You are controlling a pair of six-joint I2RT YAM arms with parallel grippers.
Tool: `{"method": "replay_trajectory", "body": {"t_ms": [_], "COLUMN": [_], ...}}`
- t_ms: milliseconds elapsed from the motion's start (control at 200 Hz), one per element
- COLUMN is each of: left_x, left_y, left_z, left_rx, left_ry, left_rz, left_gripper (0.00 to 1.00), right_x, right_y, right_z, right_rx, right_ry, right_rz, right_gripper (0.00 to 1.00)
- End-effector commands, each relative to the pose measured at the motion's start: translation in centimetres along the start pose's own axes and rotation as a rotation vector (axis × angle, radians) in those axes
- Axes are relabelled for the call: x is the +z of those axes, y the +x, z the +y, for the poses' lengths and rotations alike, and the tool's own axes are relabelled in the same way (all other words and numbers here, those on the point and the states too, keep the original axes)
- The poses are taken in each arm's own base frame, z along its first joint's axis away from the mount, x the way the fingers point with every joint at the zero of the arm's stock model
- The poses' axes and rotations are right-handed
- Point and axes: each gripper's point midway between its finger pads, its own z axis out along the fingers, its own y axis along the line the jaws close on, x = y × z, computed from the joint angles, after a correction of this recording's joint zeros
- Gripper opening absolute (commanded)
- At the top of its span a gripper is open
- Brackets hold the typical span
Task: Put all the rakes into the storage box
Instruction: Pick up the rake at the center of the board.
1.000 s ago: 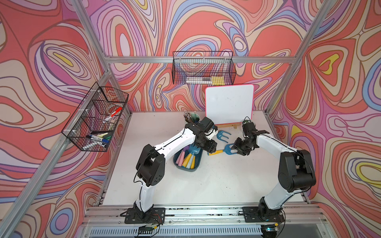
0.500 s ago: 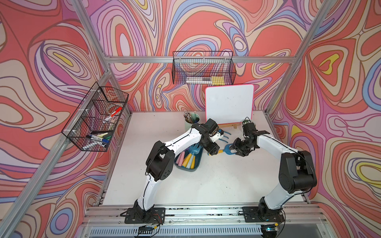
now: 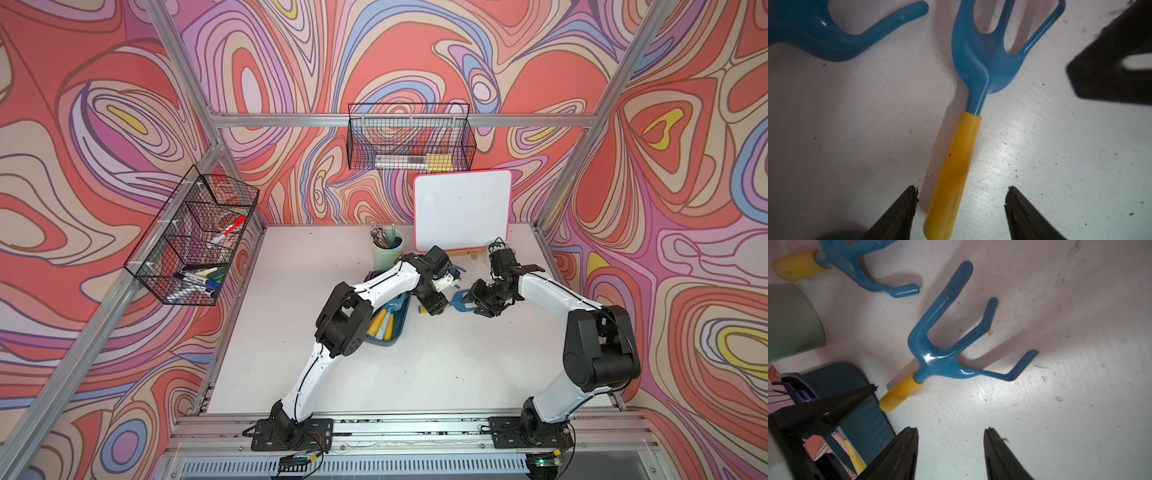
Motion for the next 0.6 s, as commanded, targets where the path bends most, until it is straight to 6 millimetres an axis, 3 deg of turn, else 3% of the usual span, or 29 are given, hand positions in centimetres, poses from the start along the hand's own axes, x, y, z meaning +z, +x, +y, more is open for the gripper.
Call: {"method": "replay_trajectory", "body": {"t_ms": [0,95,255,446,591], "left_x": [1.0,1.8,2.7,3.7,3.9], "left_y": [1.1,1.7,2.1,3.5,5.0], "left_z": [-0.2,-0.3,-0.7,-1.2,-2.3], "left_rx": [0.011,0.003,-0.013,-0.036,-0.041], "left_ry": [0.005,0.017,0.050,0.071,0.075], "left_rz": [0.042,0.058,0.070,0.099,0.132], "left_gripper": [0.69,0.66,0.53,0.49,0.36], "right_x": [-0.7,-0.9,-0.9,-0.6,-0.3], "right_y": [0.2,0.3,0.4,0.3,0.3], "right_z": [-0.4,-0.5,-0.7,-0.9,-1.0], "right_rx": [0.019,0.027,0.036,0.052,0.063], "right_ry": [-0.003,-0.005,-0.006,-0.010,-0.014], "right_rz": [-0.014,-0.017,-0.016,-0.012,-0.008], "right_gripper": [0.52,0.52,0.52,0.52,0.51]}}
